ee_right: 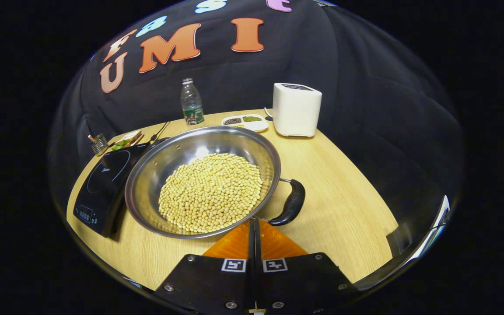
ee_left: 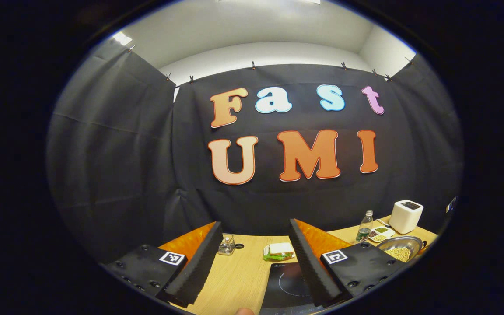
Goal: First push the handle of the pot to place it horizontally, then grasp the pot with both hands and set it on the induction cooktop.
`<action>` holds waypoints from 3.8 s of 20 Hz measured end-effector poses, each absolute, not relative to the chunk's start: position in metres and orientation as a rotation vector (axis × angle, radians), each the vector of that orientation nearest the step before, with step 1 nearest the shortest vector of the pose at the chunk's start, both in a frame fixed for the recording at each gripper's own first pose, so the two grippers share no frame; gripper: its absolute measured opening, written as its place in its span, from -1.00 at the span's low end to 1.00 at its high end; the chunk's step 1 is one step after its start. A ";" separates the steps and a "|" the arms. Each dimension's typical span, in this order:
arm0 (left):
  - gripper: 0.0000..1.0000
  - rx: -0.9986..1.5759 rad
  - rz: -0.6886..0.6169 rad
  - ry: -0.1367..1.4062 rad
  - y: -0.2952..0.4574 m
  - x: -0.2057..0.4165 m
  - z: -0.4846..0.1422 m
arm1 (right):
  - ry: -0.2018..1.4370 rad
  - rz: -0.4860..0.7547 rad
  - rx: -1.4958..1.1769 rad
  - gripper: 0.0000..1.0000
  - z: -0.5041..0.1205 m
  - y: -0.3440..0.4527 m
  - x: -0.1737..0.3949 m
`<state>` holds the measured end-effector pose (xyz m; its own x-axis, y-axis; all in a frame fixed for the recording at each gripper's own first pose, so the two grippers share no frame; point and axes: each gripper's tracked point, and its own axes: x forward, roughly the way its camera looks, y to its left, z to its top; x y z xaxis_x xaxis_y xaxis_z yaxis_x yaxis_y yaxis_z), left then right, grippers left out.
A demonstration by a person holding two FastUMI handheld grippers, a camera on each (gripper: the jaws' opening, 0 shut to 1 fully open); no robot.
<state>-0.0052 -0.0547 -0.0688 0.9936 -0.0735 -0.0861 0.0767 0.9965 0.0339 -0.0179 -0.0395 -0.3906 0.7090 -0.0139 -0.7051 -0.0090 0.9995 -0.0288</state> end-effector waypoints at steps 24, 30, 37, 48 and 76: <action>0.96 -0.037 -0.136 0.029 -0.113 0.007 -0.062 | 0.766 -0.060 0.051 -1.00 -0.392 -0.068 0.069; 1.00 -0.041 -0.192 0.066 -0.160 0.011 -0.081 | 0.761 -0.045 0.060 -1.00 -0.394 -0.069 0.085; 1.00 -0.032 -0.286 0.143 -0.241 0.009 -0.124 | 0.743 -0.036 0.011 -1.00 -0.396 -0.072 0.106; 1.00 -0.050 -0.361 0.316 -0.362 0.002 -0.228 | 0.617 -0.010 0.008 -1.00 -0.359 -0.081 0.119; 0.89 0.025 -0.344 0.786 -0.418 0.018 -0.428 | 0.791 0.048 0.061 0.46 -0.444 -0.054 0.163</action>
<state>0.0178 -0.4175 -0.4283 0.6541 -0.2940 -0.6969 0.3122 0.9442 -0.1054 0.1628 -0.0538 -0.4442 0.7021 0.0663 -0.7090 -0.0205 0.9971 0.0729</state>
